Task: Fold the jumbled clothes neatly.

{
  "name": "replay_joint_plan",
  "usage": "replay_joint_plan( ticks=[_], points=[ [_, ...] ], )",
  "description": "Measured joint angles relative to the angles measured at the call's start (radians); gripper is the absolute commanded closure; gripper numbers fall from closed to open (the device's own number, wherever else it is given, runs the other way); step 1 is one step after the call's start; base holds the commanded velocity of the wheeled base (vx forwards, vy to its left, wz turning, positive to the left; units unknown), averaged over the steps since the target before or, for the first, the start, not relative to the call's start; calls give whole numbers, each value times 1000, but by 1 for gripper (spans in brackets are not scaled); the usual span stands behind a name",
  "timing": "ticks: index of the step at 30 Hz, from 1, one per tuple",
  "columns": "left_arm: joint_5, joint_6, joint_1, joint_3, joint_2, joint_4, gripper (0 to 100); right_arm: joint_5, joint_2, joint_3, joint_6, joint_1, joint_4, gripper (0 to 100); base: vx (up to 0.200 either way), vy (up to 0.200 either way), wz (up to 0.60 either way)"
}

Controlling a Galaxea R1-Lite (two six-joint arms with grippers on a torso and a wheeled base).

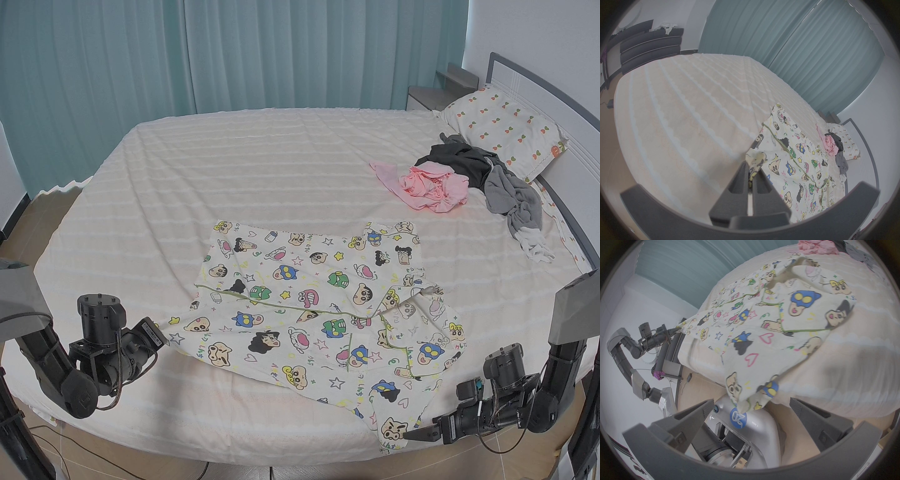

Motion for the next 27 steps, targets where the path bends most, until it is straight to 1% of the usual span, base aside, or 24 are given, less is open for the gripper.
replay_joint_plan(
  ticks=[3,7,9,15,18,19,23,27],
  points=[
    [0,0,0,1,-17,0,100,-1,-6,-24,28,34,3,0,0,0,0],
    [2,-1,0,0,-29,-1,100,-14,-7,-50,99,72,8,0,0,0,0],
    [2,-2,0,0,-34,-1,100,-39,-7,-57,143,98,8,0,0,0,0],
    [2,-3,0,0,-41,-1,100,-119,3,-72,206,170,9,0,0,0,0],
    [2,-3,0,0,-42,-1,100,-141,7,-77,235,198,9,0,0,0,0],
    [2,-3,0,1,-42,-1,100,-155,9,-79,252,213,9,100,0,0,0],
    [2,-3,-1,1,-42,-1,100,-201,24,-100,287,240,9,100,0,0,0],
    [2,-3,-1,1,-42,-1,100,-231,36,-111,290,254,9,100,0,0,0]
  ],
)
